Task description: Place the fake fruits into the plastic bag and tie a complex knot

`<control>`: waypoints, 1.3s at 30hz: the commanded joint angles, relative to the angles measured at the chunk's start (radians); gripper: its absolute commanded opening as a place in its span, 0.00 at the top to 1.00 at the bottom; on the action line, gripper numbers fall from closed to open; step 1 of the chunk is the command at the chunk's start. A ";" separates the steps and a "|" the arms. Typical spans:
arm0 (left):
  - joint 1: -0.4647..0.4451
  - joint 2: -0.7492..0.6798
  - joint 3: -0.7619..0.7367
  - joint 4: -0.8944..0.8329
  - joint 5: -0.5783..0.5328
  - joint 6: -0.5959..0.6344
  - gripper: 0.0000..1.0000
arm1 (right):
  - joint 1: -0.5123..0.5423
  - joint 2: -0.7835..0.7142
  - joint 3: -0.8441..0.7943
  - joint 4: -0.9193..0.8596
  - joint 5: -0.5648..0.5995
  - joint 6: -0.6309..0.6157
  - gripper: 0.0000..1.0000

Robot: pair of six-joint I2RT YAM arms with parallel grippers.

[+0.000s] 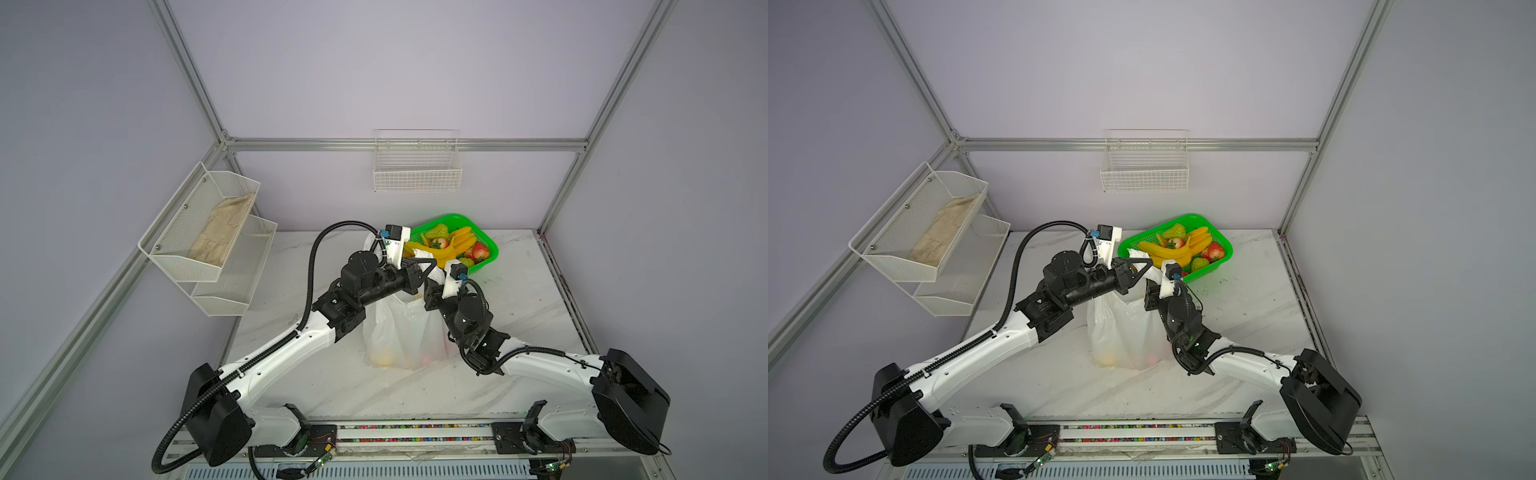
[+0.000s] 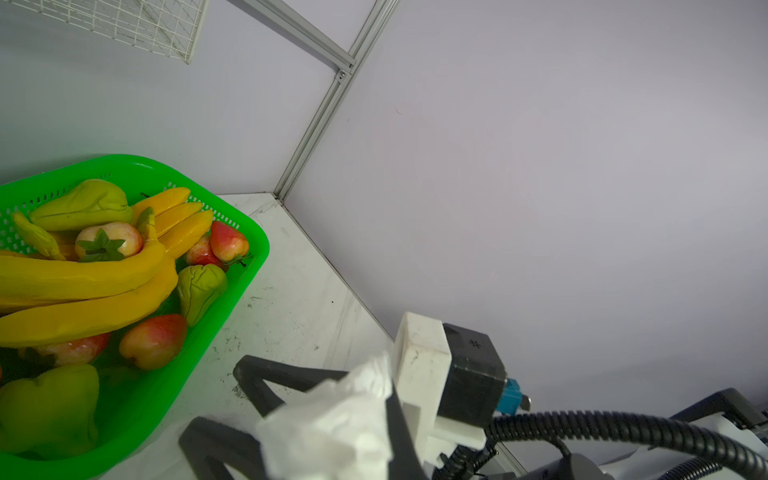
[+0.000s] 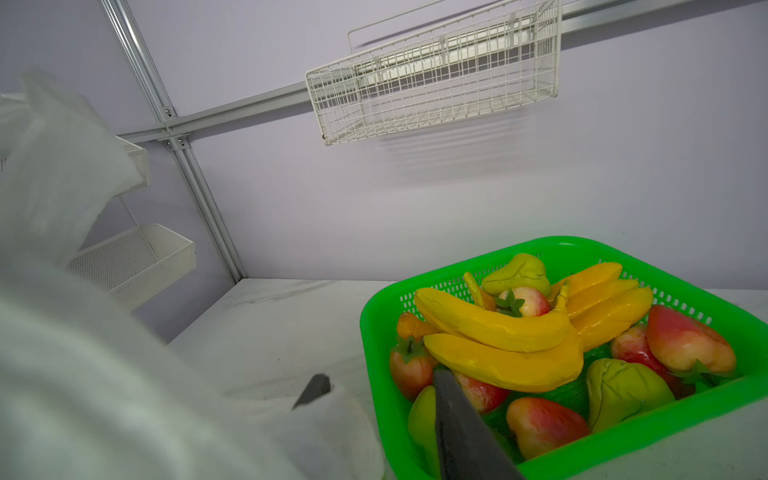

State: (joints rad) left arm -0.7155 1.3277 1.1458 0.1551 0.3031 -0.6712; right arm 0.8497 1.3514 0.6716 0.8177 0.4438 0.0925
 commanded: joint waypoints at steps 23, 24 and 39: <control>0.009 -0.023 -0.043 0.128 0.021 -0.013 1.00 | -0.021 0.078 0.090 -0.061 0.017 0.069 0.50; 0.015 -0.029 -0.044 0.122 0.017 -0.007 1.00 | -0.022 0.065 0.060 -0.054 -0.001 0.060 0.54; 0.100 -0.054 -0.054 0.096 0.039 0.006 1.00 | -0.048 -0.031 -0.053 -0.125 -0.275 -0.079 0.71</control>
State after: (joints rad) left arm -0.6567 1.3266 1.1011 0.1398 0.3717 -0.6872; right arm 0.8177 1.3083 0.6201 0.7704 0.1894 0.0341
